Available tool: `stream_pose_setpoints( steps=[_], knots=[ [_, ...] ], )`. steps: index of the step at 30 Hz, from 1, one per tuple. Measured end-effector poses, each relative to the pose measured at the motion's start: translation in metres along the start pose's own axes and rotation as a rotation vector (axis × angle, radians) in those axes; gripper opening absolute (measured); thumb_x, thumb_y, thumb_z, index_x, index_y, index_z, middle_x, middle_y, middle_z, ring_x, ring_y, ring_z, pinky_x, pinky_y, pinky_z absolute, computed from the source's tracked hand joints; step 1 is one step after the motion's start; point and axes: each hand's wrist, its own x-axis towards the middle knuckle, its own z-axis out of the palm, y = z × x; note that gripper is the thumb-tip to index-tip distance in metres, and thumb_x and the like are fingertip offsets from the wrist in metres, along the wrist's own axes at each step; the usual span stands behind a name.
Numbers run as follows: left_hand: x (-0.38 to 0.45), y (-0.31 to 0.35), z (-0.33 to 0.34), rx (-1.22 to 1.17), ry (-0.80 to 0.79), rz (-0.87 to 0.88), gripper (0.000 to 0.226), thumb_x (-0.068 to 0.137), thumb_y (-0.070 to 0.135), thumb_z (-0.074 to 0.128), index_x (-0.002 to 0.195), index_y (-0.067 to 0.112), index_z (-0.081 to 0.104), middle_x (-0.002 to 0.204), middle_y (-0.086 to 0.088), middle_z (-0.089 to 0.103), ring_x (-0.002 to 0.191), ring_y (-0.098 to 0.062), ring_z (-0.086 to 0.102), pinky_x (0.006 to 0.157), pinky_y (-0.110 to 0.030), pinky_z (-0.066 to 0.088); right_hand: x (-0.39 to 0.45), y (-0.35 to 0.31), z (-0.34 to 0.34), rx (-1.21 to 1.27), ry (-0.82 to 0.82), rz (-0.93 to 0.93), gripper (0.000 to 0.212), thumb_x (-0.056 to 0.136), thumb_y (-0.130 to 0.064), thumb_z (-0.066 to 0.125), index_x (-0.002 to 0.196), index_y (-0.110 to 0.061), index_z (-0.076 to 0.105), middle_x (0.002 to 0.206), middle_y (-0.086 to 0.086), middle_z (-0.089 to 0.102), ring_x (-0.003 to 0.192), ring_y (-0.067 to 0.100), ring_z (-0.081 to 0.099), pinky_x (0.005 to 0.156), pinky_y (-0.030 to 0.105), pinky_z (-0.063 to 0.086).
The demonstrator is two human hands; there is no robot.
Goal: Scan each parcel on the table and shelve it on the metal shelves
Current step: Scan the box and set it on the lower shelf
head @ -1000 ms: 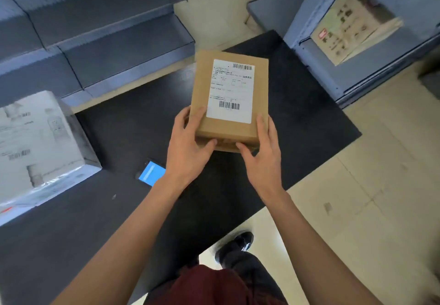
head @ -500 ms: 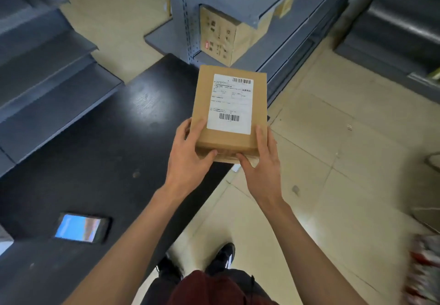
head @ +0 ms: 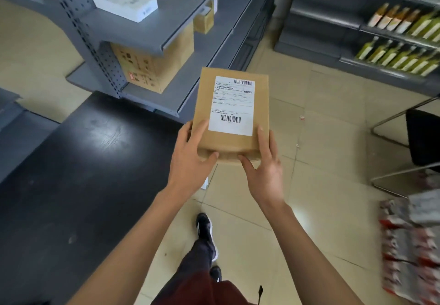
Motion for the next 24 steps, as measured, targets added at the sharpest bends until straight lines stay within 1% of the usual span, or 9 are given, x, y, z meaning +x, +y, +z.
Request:
stream_pose_setpoints(
  steps=[3,7,8,11,14,16,17,20,24],
  knots=[
    [0.04,0.001,0.02,-0.032,-0.006,-0.009,0.087,0.083,0.022,0.078,0.149,0.052,0.031,0.154,0.014,0.027,0.138,-0.008,0.035,0.103,-0.028,0.04,0.037,0.01,0.001,-0.01,0.016,0.006,0.082,0.094,-0.02,0.073,0.16,-0.029,0.026,0.167,0.012,0.022,0.147,0.029,0.034,0.102,0.037,0.044],
    [0.101,0.001,0.041,-0.047,-0.024,-0.003,0.085,0.082,0.027,0.079,0.148,0.052,0.032,0.152,0.018,0.027,0.124,0.023,0.023,0.095,-0.011,0.03,0.094,0.025,0.001,-0.021,0.035,0.003,0.08,0.095,-0.024,0.071,0.16,-0.034,0.024,0.168,0.008,0.021,0.148,0.022,0.03,0.103,0.032,0.041],
    [0.115,0.002,0.046,-0.048,-0.028,-0.002,0.084,0.081,0.03,0.079,0.148,0.05,0.033,0.152,0.017,0.027,0.124,0.024,0.022,0.095,-0.012,0.03,0.108,0.027,0.0,-0.027,0.042,0.009,0.08,0.096,-0.026,0.07,0.159,-0.036,0.023,0.168,0.007,0.02,0.147,0.02,0.03,0.101,0.03,0.041],
    [0.156,0.012,0.062,-0.078,-0.041,0.008,0.082,0.081,0.033,0.078,0.149,0.05,0.036,0.154,0.016,0.028,0.134,0.008,0.027,0.105,-0.03,0.043,0.145,0.035,-0.009,-0.032,0.09,-0.008,0.081,0.095,-0.027,0.071,0.16,-0.035,0.023,0.167,0.008,0.023,0.146,0.021,0.032,0.1,0.028,0.041],
    [0.192,0.031,0.079,-0.074,-0.069,0.057,0.081,0.084,0.029,0.08,0.151,0.046,0.037,0.156,0.011,0.027,0.14,-0.001,0.027,0.108,-0.047,0.047,0.177,0.046,-0.022,-0.042,0.154,0.012,0.082,0.093,-0.02,0.074,0.16,-0.029,0.027,0.165,0.012,0.025,0.151,0.022,0.026,0.11,0.025,0.035],
    [0.212,0.043,0.089,-0.055,-0.082,0.093,0.082,0.084,0.028,0.081,0.151,0.043,0.038,0.158,0.002,0.03,0.145,-0.012,0.029,0.112,-0.049,0.044,0.193,0.054,-0.031,-0.047,0.201,0.018,0.084,0.092,-0.017,0.075,0.16,-0.026,0.028,0.165,0.015,0.025,0.153,0.014,0.015,0.113,0.014,0.024],
    [0.221,0.049,0.095,-0.055,-0.084,0.106,0.082,0.083,0.028,0.081,0.151,0.043,0.038,0.158,0.001,0.031,0.146,-0.014,0.029,0.114,-0.047,0.041,0.201,0.058,-0.035,-0.042,0.221,0.017,0.084,0.091,-0.016,0.076,0.16,-0.025,0.028,0.166,0.016,0.025,0.153,0.014,0.014,0.114,0.013,0.022],
    [0.248,0.062,0.115,-0.063,-0.104,0.137,0.082,0.083,0.025,0.082,0.151,0.041,0.04,0.157,0.0,0.032,0.145,-0.015,0.03,0.115,-0.045,0.04,0.227,0.071,-0.047,-0.028,0.246,0.037,0.084,0.091,-0.016,0.076,0.16,-0.026,0.028,0.166,0.014,0.023,0.153,0.022,0.022,0.113,0.021,0.027],
    [0.289,0.078,0.15,-0.05,-0.121,0.141,0.081,0.084,0.025,0.082,0.15,0.044,0.039,0.159,0.0,0.03,0.147,-0.013,0.027,0.117,-0.045,0.038,0.268,0.1,-0.06,-0.006,0.268,0.053,0.083,0.09,-0.014,0.076,0.159,-0.024,0.031,0.166,0.014,0.026,0.152,0.022,0.025,0.112,0.009,0.021]
  ],
)
